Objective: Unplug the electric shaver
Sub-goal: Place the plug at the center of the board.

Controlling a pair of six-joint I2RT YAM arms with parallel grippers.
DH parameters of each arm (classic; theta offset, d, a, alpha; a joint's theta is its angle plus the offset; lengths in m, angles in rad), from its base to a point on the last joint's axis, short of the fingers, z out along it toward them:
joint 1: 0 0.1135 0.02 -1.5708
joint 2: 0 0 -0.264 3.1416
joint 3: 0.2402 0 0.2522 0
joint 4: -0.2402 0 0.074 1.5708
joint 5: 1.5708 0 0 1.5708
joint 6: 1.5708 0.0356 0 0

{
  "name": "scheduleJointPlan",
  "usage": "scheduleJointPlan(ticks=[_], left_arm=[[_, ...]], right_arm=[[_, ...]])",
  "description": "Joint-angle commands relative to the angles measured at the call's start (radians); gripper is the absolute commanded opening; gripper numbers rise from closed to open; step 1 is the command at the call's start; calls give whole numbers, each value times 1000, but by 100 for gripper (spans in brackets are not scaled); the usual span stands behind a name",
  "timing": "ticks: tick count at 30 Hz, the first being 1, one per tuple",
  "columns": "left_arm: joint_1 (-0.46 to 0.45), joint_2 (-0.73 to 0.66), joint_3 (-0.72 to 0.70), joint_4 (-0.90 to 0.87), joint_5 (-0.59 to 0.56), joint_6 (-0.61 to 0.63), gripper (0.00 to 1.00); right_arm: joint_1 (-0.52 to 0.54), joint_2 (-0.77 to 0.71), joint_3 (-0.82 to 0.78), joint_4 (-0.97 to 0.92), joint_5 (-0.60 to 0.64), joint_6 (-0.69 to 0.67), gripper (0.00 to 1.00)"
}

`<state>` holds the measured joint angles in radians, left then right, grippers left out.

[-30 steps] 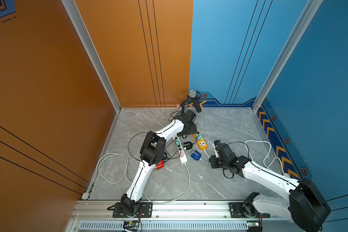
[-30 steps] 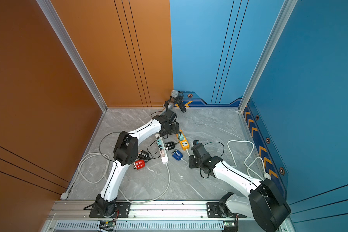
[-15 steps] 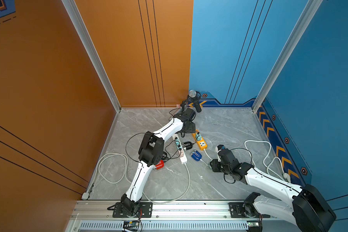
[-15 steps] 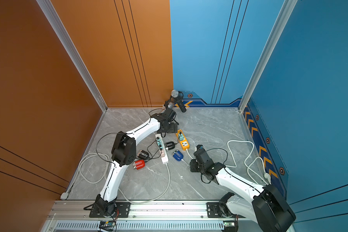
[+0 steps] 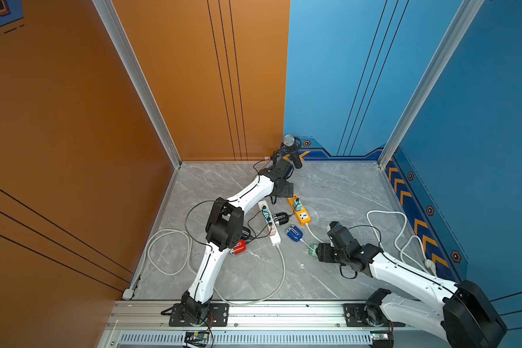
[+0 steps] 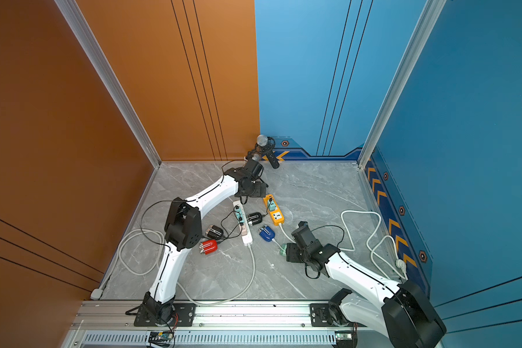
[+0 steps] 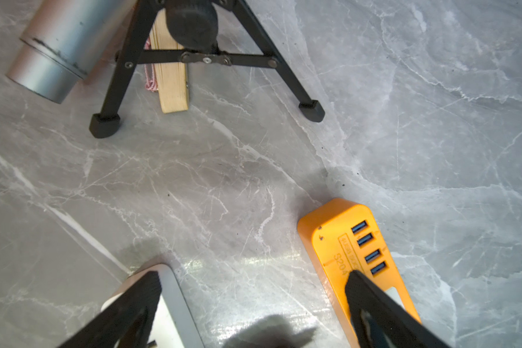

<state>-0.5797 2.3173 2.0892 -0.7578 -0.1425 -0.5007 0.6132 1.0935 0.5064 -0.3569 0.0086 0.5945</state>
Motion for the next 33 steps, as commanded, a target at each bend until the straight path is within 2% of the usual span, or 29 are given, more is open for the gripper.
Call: scheduleJointPlan(ticks=[1, 8, 15, 21, 25, 33], left_arm=[[7, -74, 24, -28, 15, 22, 98], [29, -143, -28, -28, 75, 6, 98], [21, -269, -132, -28, 12, -53, 98], [19, -392, -279, -28, -45, -156, 98], [20, -464, -355, -29, -43, -201, 98], [33, -513, -390, -29, -32, -173, 98]], right_arm=[[-8, -20, 87, -84, 21, -92, 73], [-12, 117, 224, -104, -147, -282, 74], [0, 272, 351, -100, -108, -405, 78], [13, 340, 367, -27, -110, -427, 80], [26, 386, 374, 8, -131, -454, 81], [40, 516, 454, 22, -116, -514, 83]])
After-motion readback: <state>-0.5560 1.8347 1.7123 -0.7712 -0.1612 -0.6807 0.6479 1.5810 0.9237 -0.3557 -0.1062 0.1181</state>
